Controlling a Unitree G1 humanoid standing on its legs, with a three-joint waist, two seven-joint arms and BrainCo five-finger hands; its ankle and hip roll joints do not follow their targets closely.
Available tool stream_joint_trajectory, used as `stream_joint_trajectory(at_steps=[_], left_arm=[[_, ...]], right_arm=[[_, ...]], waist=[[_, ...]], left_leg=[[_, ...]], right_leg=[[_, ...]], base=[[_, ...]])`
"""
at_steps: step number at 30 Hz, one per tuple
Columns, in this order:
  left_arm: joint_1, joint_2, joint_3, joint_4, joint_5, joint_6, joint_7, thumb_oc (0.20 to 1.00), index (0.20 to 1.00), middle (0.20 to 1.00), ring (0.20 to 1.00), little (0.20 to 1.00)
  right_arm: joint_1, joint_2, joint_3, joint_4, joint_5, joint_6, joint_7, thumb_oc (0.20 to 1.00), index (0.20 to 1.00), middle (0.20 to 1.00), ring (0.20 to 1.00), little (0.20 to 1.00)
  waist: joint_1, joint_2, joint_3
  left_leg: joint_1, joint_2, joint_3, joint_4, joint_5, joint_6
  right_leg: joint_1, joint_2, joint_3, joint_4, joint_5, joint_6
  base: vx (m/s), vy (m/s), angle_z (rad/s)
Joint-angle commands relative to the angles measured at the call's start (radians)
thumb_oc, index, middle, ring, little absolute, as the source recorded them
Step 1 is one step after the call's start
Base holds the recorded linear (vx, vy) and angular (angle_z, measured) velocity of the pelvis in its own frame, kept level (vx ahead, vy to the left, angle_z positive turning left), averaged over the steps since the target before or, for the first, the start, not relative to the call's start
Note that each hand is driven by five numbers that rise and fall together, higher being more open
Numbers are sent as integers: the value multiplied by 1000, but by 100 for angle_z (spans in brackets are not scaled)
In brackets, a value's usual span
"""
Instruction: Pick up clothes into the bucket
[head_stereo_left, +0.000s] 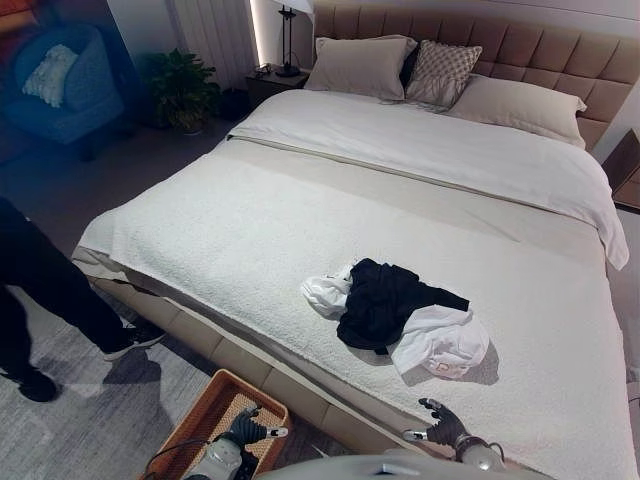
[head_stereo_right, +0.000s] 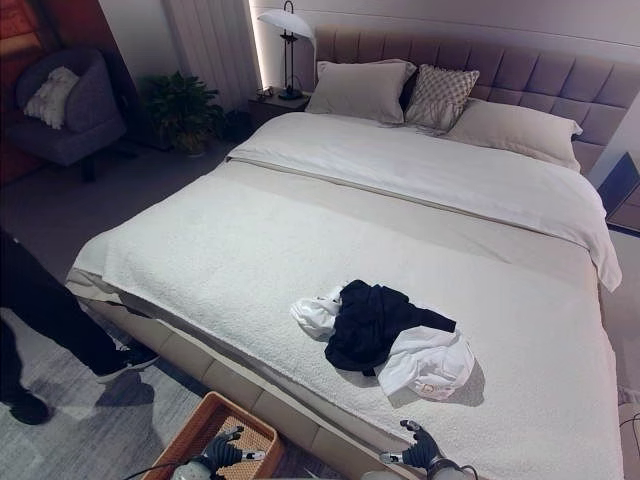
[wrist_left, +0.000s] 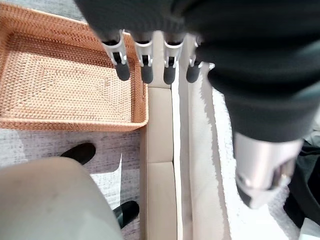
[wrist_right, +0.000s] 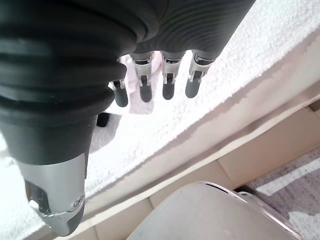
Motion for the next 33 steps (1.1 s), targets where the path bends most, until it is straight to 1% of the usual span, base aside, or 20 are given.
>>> stream_joint_trajectory(at_steps=[1,12,18,22,25,29,30,31,32,33], left_arm=[[-15,-13,-4,-18,2,-33,-5,1000,1000,1000,1000,1000],[-12,-13,3,-16,-14,-28,-5,1000,1000,1000,1000,1000],[-21,-11,12,-7,-30,-28,5,1000,1000,1000,1000,1000],[-30,-8,19,-2,-41,-28,14,1000,1000,1000,1000,1000],[-36,-4,19,-5,-46,-29,23,1000,1000,1000,1000,1000],[-63,9,17,-35,-76,-35,52,1000,1000,1000,1000,1000],[15,58,37,-148,-88,-64,39,1000,1000,1000,1000,1000],[19,60,36,-154,-89,-61,38,1000,1000,1000,1000,1000],[131,95,12,-366,-113,-76,58,1000,1000,1000,1000,1000],[133,92,3,-346,-102,-76,65,1000,1000,1000,1000,1000]], right_arm=[[-45,-17,43,-34,-16,-13,-10,1000,1000,1000,1000,1000],[-41,-18,12,-40,11,-10,-24,1000,1000,1000,1000,1000],[-64,-21,-40,-3,88,-15,-57,1000,1000,1000,1000,1000],[-87,-32,-67,-13,128,-22,-83,1000,1000,1000,1000,1000],[-117,-52,-82,-52,141,-28,-105,1000,1000,1000,1000,1000],[-175,-89,-110,-156,164,-46,-161,1000,1000,1000,1000,1000],[-168,-117,-153,-224,170,-59,-183,1000,1000,1000,1000,1000],[-165,-116,-153,-227,170,-58,-183,1000,1000,1000,1000,1000],[-177,-146,-192,-271,152,-68,-228,1000,1000,1000,1000,1000],[-204,-154,-201,-272,123,-70,-266,1000,1000,1000,1000,1000]], waist=[[-23,-63,-7],[-25,-63,6],[-27,-58,15],[-26,-48,26],[-29,-36,45],[-34,-19,103],[-19,-9,125],[-19,-10,122],[-5,5,156],[-3,6,171]], left_leg=[[-95,-15,-14,80,-22,-34],[-111,-16,-14,84,-22,-33],[-126,-22,-16,114,-39,-28],[-142,-32,-21,136,-50,-22],[-163,-39,-21,152,-56,-14],[-230,-54,-26,209,-65,-1],[-256,-61,-35,230,-64,1],[-260,-61,-35,233,-66,1],[-297,-67,-47,259,-64,3],[-308,-66,-47,268,-65,4]], right_leg=[[63,-82,-19,-110,72,76],[44,-82,-18,-101,72,76],[30,-85,-4,-83,64,77],[12,-90,8,-57,53,76],[-23,-96,20,-13,41,75],[-119,-110,38,88,25,69],[-137,-114,36,102,24,67],[-140,-114,36,104,23,67],[-171,-118,26,126,24,65],[-184,-118,27,135,22,65]], base=[[0,0,0],[0,0,0],[20,1,0],[29,10,-1],[-10,22,-1],[-98,37,1],[-81,15,1],[-133,1,-1],[-118,-9,7],[-151,-17,14]])
